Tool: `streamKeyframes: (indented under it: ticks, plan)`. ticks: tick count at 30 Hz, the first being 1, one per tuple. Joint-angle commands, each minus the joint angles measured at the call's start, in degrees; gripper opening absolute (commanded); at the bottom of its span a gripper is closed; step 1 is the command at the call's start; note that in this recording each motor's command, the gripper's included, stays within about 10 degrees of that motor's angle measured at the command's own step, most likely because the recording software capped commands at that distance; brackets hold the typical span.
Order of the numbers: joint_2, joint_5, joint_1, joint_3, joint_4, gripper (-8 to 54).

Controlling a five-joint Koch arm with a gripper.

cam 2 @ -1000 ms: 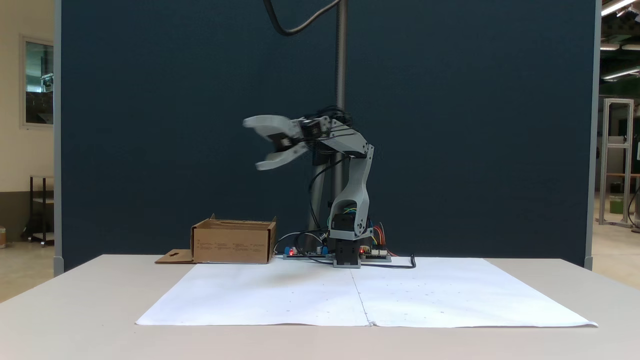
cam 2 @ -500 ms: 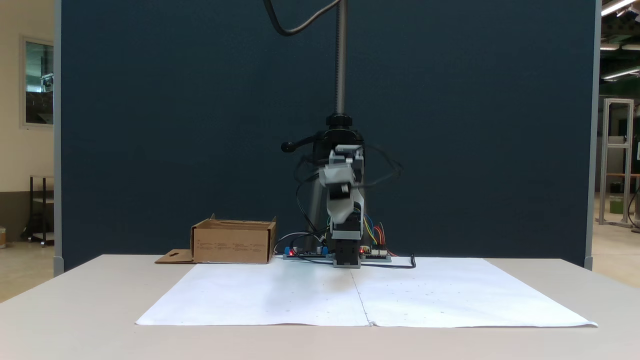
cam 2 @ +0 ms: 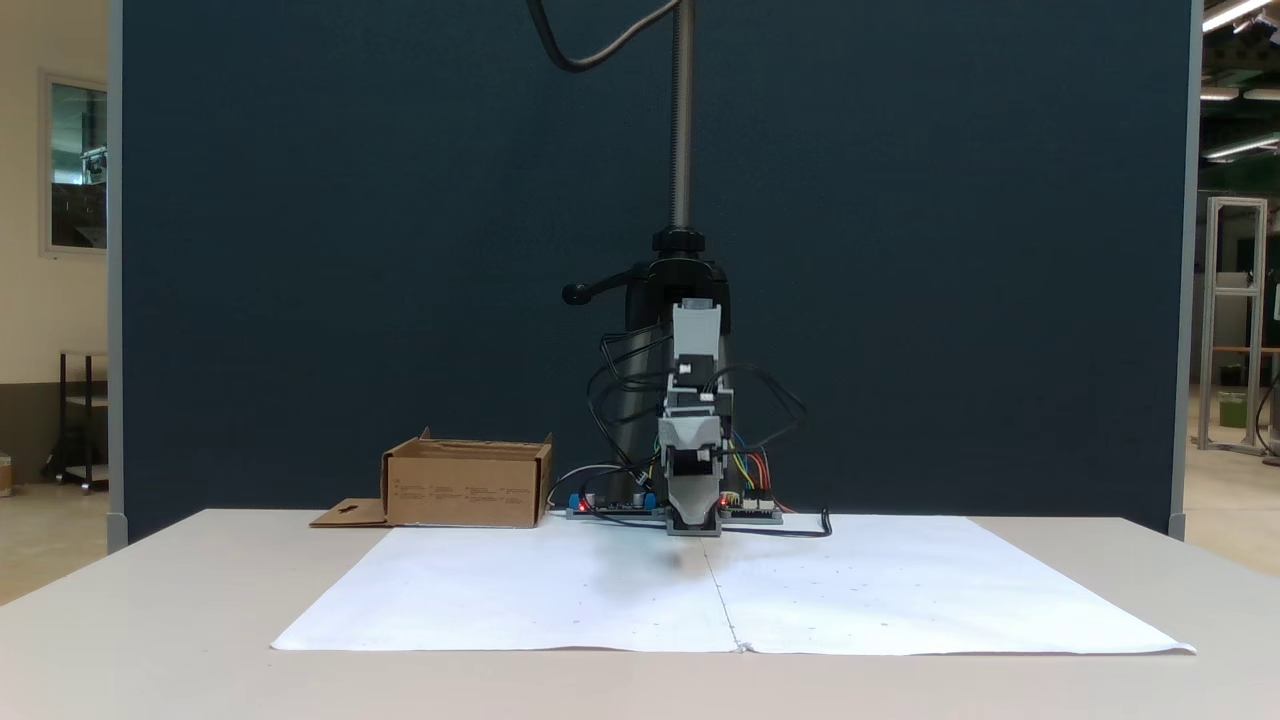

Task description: Grasp a green dice and put it in the bin.

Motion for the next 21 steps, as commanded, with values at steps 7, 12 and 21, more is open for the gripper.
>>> streamKeyframes:
  ticks: [7, 12, 21]
  plan:
    - [6.59, -3.78, -0.44, 6.68, -20.72, 43.0]
    - [6.68, -3.87, -0.53, 12.57, -29.86, 43.0]
    - [6.77, -4.31, -1.32, 18.81, -42.34, 43.2]
